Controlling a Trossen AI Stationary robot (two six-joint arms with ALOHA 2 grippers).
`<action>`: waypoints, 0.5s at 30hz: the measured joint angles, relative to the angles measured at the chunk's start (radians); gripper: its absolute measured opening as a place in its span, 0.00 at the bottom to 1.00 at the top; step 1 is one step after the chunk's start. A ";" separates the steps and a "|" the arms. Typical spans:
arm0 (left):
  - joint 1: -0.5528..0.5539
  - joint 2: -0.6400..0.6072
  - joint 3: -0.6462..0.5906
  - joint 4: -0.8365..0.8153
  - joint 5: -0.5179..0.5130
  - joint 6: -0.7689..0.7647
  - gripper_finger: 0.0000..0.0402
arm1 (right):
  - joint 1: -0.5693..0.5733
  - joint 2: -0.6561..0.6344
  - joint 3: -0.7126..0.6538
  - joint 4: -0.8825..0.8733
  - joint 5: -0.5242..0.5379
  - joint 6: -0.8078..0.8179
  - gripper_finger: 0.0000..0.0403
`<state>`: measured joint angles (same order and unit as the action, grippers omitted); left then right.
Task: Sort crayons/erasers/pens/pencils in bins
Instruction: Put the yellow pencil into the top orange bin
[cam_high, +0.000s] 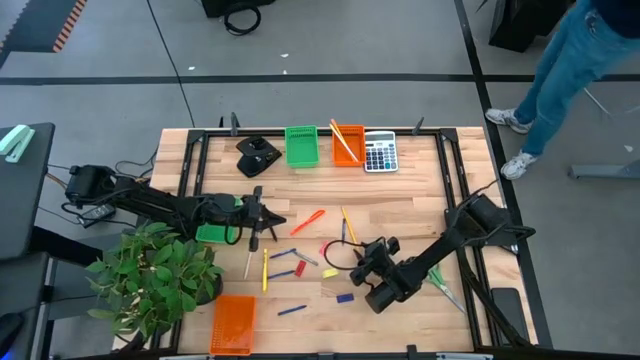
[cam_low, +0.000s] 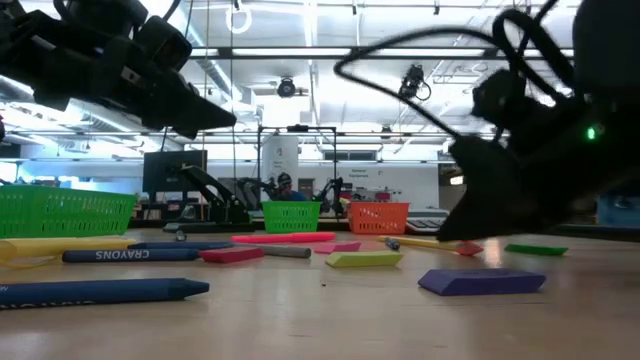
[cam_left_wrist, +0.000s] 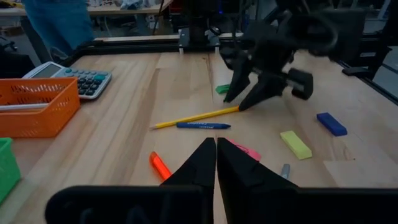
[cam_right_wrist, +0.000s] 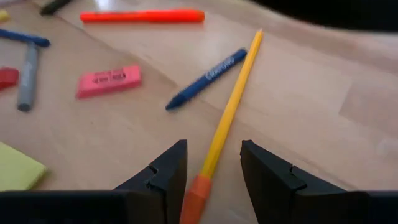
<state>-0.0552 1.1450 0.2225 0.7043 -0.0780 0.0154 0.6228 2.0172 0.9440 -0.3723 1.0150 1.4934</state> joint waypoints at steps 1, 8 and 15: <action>0.000 0.000 0.000 0.002 0.000 0.000 0.05 | 0.000 0.019 0.000 0.021 0.002 0.003 0.39; 0.000 0.000 0.000 -0.001 0.000 0.000 0.03 | 0.003 0.063 0.004 0.038 0.037 0.019 0.39; 0.000 0.000 0.000 0.017 -0.077 0.005 0.06 | 0.011 0.064 0.005 0.007 0.023 0.024 0.35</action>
<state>-0.0553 1.1450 0.2224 0.7214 -0.1555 0.0206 0.6336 2.0811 0.9485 -0.3649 1.0376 1.5171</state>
